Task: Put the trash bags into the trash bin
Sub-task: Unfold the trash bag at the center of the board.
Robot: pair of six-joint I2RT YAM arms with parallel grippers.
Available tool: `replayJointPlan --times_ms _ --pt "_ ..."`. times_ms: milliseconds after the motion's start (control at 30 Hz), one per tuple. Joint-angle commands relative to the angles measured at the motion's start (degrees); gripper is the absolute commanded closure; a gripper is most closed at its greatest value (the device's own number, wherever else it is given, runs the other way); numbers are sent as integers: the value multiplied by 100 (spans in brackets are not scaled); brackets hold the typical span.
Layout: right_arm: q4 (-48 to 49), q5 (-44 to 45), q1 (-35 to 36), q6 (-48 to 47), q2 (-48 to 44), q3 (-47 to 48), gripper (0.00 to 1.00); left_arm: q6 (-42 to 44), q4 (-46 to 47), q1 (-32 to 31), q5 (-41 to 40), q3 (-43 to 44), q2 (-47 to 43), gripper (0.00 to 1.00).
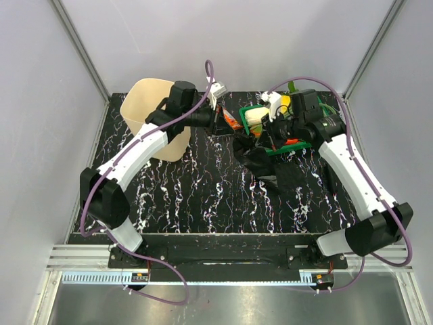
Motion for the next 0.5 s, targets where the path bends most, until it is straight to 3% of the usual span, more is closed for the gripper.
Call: replayJointPlan --times_ms 0,233,267,400,467 --pt "-358 431 19 -397 -469 12 100 257 65 144 102 46 -267 100" --pt "-464 722 19 -485 -724 -76 100 275 56 241 338 46 -267 100" --pt "-473 722 19 -459 -733 -76 100 258 82 249 452 64 -267 94" --pt "-394 660 19 -292 -672 -129 100 -93 345 250 1532 73 -267 49" --pt "-289 652 19 -222 -637 -208 100 -418 695 249 1788 20 -337 34"
